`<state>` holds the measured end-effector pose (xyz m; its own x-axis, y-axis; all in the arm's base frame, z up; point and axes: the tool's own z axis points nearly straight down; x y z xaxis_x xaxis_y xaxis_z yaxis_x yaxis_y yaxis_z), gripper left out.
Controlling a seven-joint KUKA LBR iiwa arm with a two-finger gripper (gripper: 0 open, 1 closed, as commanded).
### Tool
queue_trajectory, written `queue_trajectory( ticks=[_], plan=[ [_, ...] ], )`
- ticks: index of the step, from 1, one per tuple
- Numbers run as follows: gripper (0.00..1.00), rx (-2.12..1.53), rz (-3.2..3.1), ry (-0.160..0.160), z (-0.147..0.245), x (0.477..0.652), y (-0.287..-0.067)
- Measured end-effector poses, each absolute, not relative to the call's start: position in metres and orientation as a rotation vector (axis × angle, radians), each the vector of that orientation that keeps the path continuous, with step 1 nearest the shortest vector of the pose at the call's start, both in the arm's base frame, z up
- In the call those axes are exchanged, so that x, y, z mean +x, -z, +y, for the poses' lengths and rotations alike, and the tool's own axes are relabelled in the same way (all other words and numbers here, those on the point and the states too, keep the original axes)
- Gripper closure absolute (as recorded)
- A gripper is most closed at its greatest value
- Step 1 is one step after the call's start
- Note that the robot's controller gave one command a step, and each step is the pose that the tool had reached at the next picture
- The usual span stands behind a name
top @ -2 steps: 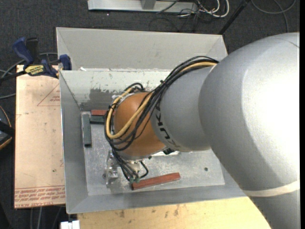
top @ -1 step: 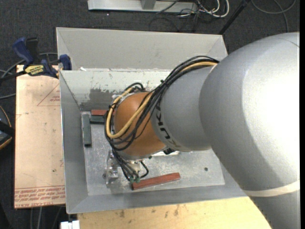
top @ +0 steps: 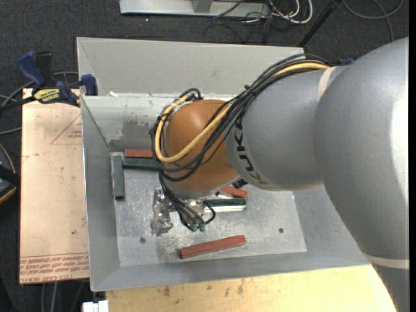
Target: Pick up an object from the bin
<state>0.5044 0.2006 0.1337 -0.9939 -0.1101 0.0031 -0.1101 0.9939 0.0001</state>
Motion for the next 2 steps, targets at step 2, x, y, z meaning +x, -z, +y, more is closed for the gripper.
queue_trajectory(
  ticks=[2],
  plan=[
    [0.00,0.128,-3.140,0.002,0.1919,0.5033,-0.1940]
  ],
)
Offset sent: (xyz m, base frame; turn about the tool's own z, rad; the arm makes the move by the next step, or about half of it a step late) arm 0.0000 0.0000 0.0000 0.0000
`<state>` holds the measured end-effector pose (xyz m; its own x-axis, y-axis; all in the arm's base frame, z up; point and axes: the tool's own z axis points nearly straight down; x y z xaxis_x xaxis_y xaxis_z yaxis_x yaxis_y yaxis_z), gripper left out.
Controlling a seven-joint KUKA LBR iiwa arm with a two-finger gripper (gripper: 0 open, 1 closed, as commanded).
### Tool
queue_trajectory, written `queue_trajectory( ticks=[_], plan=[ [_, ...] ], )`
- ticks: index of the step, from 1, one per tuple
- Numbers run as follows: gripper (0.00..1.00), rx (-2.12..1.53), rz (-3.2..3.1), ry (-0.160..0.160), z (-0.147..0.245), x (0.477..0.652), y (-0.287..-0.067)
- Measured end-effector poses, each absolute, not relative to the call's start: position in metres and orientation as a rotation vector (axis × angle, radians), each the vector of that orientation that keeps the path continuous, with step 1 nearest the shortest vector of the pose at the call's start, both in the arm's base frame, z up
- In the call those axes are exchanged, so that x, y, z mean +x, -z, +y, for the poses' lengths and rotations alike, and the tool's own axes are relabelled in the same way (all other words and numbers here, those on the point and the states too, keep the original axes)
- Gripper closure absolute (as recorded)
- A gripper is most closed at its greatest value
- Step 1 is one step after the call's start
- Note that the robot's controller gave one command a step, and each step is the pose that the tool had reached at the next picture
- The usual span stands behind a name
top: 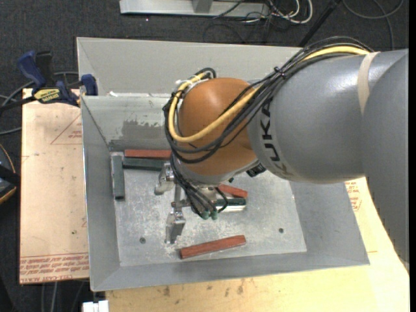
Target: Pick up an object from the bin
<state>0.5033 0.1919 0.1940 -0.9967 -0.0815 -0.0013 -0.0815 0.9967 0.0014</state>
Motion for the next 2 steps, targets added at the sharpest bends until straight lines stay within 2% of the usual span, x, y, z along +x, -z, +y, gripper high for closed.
queue_trajectory(
  ticks=[1,2],
  plan=[
    [0.00,-0.238,3.126,-0.006,0.170,0.502,-0.166],
    [0.00,-0.558,3.090,-0.001,0.143,0.501,-0.115]
  ],
)
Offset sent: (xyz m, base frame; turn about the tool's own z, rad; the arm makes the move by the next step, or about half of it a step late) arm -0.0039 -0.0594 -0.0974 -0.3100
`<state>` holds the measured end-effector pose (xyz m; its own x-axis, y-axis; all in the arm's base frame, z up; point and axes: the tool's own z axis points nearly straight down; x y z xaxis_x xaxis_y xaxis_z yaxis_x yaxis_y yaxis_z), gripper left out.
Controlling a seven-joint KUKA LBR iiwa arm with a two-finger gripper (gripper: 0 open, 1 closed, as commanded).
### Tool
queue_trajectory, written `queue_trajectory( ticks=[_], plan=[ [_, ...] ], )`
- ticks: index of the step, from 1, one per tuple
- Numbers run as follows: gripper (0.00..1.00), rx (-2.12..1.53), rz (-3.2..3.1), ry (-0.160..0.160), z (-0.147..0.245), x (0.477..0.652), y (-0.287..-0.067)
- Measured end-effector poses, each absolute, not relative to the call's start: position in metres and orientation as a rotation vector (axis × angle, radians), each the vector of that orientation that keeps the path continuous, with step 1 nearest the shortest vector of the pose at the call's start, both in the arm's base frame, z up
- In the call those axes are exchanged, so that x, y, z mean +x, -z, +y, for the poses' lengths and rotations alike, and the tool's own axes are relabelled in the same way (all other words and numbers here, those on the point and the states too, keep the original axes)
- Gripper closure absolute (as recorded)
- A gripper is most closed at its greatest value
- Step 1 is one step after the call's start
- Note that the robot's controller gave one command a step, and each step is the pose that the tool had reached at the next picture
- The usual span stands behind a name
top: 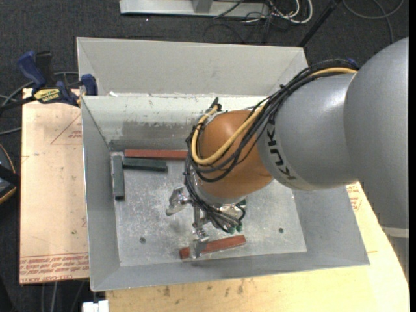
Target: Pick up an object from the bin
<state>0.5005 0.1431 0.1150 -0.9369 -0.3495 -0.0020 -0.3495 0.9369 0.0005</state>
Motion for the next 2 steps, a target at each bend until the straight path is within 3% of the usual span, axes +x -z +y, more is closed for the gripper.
queue_trajectory(
  ticks=[1,2],
  plan=[
    [1.00,-0.330,3.105,-0.011,0.1270,0.5027,-0.0776],
    [1.00,-0.329,3.105,-0.011,0.1270,0.5027,-0.0776]
  ],
)
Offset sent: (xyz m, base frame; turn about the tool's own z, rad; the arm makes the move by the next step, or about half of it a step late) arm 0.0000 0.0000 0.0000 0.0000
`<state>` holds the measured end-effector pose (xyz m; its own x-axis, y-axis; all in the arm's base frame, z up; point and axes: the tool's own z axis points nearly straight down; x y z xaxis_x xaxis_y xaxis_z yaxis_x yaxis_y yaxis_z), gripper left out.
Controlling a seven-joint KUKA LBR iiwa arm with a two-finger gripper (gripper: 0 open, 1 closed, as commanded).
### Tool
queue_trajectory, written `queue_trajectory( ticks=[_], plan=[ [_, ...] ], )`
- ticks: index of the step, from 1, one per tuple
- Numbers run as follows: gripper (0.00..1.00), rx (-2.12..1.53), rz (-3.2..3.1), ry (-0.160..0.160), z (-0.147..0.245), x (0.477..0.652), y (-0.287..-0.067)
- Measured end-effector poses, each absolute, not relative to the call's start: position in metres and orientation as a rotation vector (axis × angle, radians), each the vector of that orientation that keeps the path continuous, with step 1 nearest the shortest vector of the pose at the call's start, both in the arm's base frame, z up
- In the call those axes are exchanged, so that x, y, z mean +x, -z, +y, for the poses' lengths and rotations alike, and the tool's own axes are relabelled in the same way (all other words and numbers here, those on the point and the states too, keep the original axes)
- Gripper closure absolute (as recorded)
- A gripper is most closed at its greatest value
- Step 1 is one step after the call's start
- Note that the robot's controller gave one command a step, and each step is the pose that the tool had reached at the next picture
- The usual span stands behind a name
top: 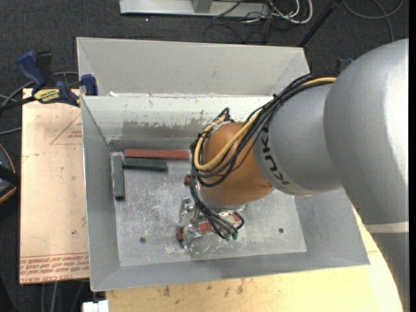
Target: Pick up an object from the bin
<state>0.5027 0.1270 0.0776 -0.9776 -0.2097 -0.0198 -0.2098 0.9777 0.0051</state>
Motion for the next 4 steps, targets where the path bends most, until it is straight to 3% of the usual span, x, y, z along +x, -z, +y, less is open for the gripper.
queue_trajectory(
  ticks=[1,2,4],
  plan=[
    [1.00,-0.533,3.095,-0.002,0.123,0.497,-0.158],
    [1.00,-0.532,3.095,-0.002,0.123,0.497,-0.158],
    [1.00,-0.562,3.089,-0.002,0.137,0.503,-0.244]
  ],
)
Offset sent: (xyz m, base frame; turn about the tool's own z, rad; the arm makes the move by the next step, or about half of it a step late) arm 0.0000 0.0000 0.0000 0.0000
